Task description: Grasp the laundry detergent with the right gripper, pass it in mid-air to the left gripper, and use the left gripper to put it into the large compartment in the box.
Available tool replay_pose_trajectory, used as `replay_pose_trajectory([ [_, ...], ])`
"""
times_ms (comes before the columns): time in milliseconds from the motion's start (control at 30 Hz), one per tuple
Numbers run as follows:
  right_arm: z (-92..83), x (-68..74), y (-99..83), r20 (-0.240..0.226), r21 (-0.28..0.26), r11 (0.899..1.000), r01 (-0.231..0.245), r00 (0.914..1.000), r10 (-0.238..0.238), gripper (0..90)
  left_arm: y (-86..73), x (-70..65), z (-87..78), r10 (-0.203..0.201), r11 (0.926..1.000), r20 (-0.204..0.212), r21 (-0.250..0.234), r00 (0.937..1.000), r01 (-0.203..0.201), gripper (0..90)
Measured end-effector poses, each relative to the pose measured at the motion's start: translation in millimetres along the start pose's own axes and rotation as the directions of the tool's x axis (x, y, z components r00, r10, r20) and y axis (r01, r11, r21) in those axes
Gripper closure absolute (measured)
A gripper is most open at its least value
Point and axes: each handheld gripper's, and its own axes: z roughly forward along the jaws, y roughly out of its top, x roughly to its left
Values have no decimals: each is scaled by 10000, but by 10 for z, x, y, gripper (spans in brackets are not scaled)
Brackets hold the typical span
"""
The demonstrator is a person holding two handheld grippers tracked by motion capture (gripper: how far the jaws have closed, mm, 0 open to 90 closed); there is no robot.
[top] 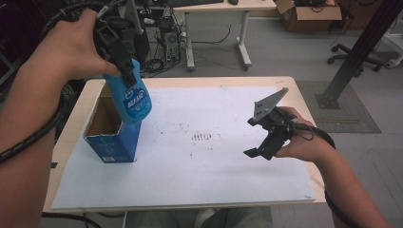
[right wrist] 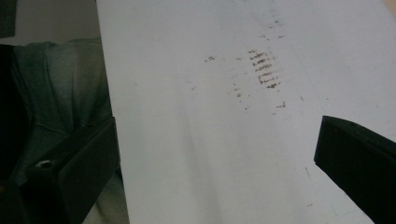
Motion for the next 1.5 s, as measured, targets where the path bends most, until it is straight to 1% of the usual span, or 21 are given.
replay_pose_trajectory([
  [167,-1,-7,6,-34,223,9997,-27,10000,27,0,-39,92,-14,-541,9985,-97,11,9985,541,380],
  [333,-24,-4,18,-49,312,9995,20,10000,-18,0,-76,195,-29,-989,9951,-181,59,9949,990,380],
  [467,-47,-4,22,-17,357,9994,7,10000,-6,0,-105,267,-36,-1408,9900,-186,37,9899,1409,380],
  [567,-60,-3,22,12,348,9994,7,10000,-8,0,-128,326,-38,-1757,9844,-168,7,9843,1758,380],
  [600,-60,-4,22,1,357,9994,4,10000,-4,0,-135,341,-38,-1849,9828,-157,-2,9826,1849,380],
  [633,-60,-4,21,8,374,9993,6,10000,-6,0,-135,341,-38,-1849,9828,-157,-2,9826,1849,380],
  [667,-59,-4,20,3,382,9993,3,10000,-3,0,-149,371,-42,-2103,9776,-101,-28,9776,2103,380],
  [700,-57,-3,20,-2,399,9992,12,10000,-12,0,-158,387,-44,-2238,9746,-79,-32,9746,2237,380],
  [733,-56,-4,20,5,410,9992,19,10000,-19,0,-164,398,-46,-2291,9734,-75,-40,9734,2291,380],
  [767,-55,-4,20,11,413,9991,14,10000,-15,0,-172,412,-48,-2481,9687,-21,-80,9687,2481,380],
  [800,-57,-5,21,-17,455,9990,23,10000,-22,0,-179,429,-52,-2561,9666,-27,-61,9666,2561,380],
  [867,-61,-6,28,-18,487,9988,34,10000,-33,0,-194,457,-58,-2783,9604,-6,-87,9605,2783,380],
  [933,-68,-9,41,-7,545,9985,68,10000,-67,0,-209,484,-59,-3061,9519,11,-134,9520,3061,380],
  [967,-71,-11,49,-27,550,9985,75,10000,-74,0,-219,506,-59,-3224,9464,26,-193,9466,3224,380],
  [1033,-78,-14,70,-27,640,9979,123,9999,-121,0,-233,538,-58,-3463,9379,33,-194,9381,3463,380],
  [1100,-88,-19,95,-36,773,9968,199,9998,-197,0,-249,577,-53,-3731,9275,31,-261,9278,3730,380],
  [1167,-98,-27,121,-48,912,9956,236,9997,-233,1,-263,619,-38,-4036,9144,26,-319,9149,4035,380],
  [1233,-109,-39,148,-83,1121,9934,243,9997,-235,0,-275,660,-23,-4217,9064,24,-267,9067,4216,380],
  [1367,-125,-67,195,-101,1373,9901,302,9995,-291,1,-299,745,13,-4556,8899,32,-258,8902,4555,380],
  [1400,-122,-72,205,-116,1407,9896,294,9995,-280,1,-306,768,24,-4685,8831,38,-274,8834,4684,380],
  [1500,-112,-85,231,-122,1575,9869,353,9994,-338,1,-314,820,57,-4899,8716,-65,-245,8718,4896,380],
])
